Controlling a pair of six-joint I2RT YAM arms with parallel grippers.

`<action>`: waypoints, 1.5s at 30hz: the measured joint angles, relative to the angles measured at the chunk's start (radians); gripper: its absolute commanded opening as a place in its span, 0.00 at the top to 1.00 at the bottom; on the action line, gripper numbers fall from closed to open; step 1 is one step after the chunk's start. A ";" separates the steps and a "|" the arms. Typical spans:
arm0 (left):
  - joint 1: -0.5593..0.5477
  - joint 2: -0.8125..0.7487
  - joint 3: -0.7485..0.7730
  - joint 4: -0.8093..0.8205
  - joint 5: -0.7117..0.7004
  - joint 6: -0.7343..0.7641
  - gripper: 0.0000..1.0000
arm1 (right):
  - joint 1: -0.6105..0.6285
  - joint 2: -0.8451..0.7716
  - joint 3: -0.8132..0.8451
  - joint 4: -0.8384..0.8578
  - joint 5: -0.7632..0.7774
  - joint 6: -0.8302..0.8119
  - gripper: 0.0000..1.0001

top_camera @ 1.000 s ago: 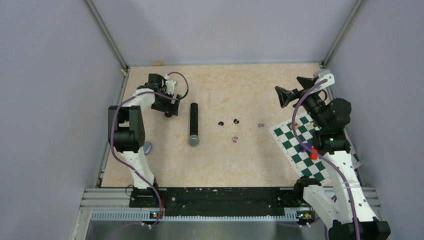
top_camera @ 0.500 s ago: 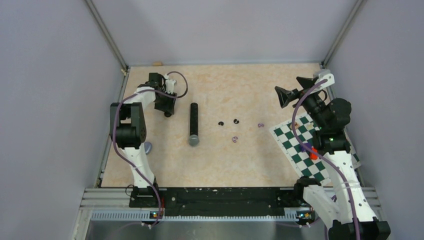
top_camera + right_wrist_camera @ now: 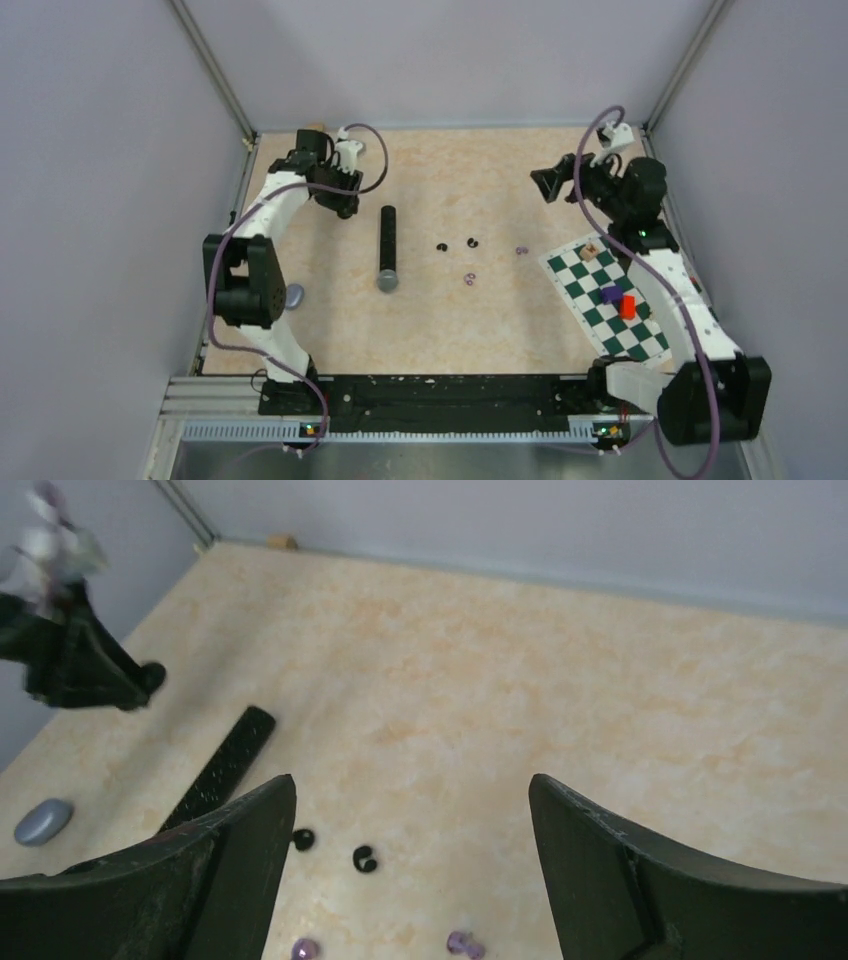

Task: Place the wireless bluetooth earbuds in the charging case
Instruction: Pick up the charging case from the corner of the board, then pass from the left arm to the right

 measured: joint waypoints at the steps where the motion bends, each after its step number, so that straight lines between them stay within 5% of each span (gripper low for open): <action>1: -0.020 -0.041 0.000 -0.003 0.005 0.012 0.75 | 0.007 0.068 0.039 -0.040 0.001 0.007 0.20; 6: -0.212 -0.318 -0.021 0.028 0.053 0.101 0.76 | 0.058 0.408 0.260 -0.232 -0.042 0.006 0.20; 11: -0.334 -0.470 -0.084 0.083 0.164 0.119 0.84 | 0.109 0.477 0.263 -0.310 -0.062 0.003 0.20; 23: -0.582 -0.372 -0.139 0.173 0.195 0.047 0.86 | 0.198 0.230 -0.086 0.121 -0.319 0.146 0.20; 31: -0.629 -0.359 -0.143 0.222 0.170 -0.006 0.86 | 0.234 0.253 -0.126 0.353 -0.417 0.312 0.23; 45: -0.668 -0.318 -0.153 0.244 0.144 -0.051 0.90 | 0.306 0.337 -0.130 0.393 -0.423 0.337 0.38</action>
